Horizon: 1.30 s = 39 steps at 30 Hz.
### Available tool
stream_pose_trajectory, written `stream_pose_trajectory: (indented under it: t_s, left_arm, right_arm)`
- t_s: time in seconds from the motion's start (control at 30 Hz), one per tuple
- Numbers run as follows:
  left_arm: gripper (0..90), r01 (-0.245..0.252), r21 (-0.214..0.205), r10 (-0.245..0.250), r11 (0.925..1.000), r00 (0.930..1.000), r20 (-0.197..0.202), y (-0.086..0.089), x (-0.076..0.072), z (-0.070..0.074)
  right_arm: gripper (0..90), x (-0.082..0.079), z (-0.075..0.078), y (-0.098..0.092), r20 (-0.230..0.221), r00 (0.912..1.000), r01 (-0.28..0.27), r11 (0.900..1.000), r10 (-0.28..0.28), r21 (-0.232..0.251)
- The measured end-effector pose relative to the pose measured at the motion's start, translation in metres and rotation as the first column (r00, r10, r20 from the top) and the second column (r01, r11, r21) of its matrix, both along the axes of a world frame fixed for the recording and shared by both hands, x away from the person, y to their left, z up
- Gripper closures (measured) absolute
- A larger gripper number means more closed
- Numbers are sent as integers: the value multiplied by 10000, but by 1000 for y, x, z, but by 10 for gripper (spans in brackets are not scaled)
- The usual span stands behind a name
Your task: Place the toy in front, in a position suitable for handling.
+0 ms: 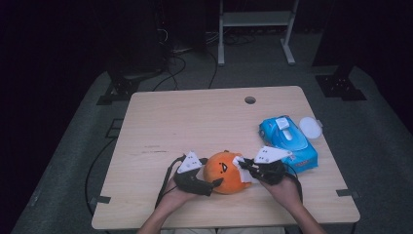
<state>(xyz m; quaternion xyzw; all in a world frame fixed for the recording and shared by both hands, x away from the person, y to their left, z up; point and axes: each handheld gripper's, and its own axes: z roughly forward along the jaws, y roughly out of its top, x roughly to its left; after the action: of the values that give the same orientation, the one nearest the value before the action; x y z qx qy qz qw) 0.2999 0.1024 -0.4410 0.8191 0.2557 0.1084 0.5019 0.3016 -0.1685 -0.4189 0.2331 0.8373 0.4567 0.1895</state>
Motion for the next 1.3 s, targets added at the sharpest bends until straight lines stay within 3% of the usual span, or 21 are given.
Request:
stream_pose_trajectory:
  t_s: [0.13, 0.27, 0.33, 0.47, 0.53, 0.63, 0.7, 0.73, 0.83, 0.9, 0.97, 1.07, 1.2, 1.3]
  left_arm:
    - [289, 196, 669, -259, 9976, 9953, 935, -6, -10, 5]
    - [333, 546, 1490, -852, 9873, 9746, 2071, -17, -22, 7]
    - [338, 578, 1682, -961, 9841, 9685, 2297, -18, -24, 8]
    - [336, 672, 1498, -996, 9864, 9702, 2209, -15, -22, 6]
    - [266, 534, 1227, -774, 9910, 9767, 2002, -13, -20, 6]
    - [126, 212, 606, -281, 9979, 9930, 1144, -11, -12, 5]
    - [109, 277, 252, -290, 9993, 9982, 521, -10, -8, 2]
    - [124, 341, 275, -354, 9990, 9983, 465, -9, -8, 2]
    - [231, 395, 627, -453, 9972, 9946, 933, -12, -15, 4]
    - [266, 509, 1141, -684, 9922, 9854, 1558, -17, -21, 5]
    - [292, 589, 1563, -911, 9859, 9740, 2072, -22, -26, 6]
    - [315, 605, 1682, -983, 9839, 9690, 2265, -22, -28, 5]
    - [317, 651, 1708, -1040, 9831, 9677, 2298, -20, -28, 4]
    - [273, 951, 1452, -1251, 9848, 9688, 2141, -21, -28, 5]
  right_arm:
    - [837, -15, 10, 17, 342, 9982, -496, 9988, 495, 16]
    - [838, -25, 19, 33, 365, 9895, -1417, 9878, 1396, 643]
    - [838, -24, 20, 33, 407, 9901, -1368, 9887, 1344, 608]
    - [838, -9, 17, 14, 321, 9982, -528, 9973, 512, 519]
    - [838, -2, 11, 3, 2, 9998, -221, 9989, 221, 412]
    - [838, -3, 6, -2, -178, 9996, -200, 9992, 206, 342]
    - [838, -7, 7, 1, -108, 9995, -296, 9992, 299, 261]
    - [838, -9, 8, 4, -41, 9993, -373, 9991, 374, 191]
    - [838, -16, 12, 16, 123, 9972, -746, 9970, 744, 203]
    - [838, -23, 15, 26, 14, 9913, -1317, 9896, 1318, 582]
    - [838, -31, 19, 38, 334, 9857, -1662, 9856, 1652, 313]
    - [838, -28, 20, 37, 335, 9892, -1441, 9888, 1428, 392]
    - [839, -15, 18, 17, 296, 9982, -532, 9981, 523, 299]
    - [839, -11, 15, 6, 249, 9995, -208, 9998, 207, 63]
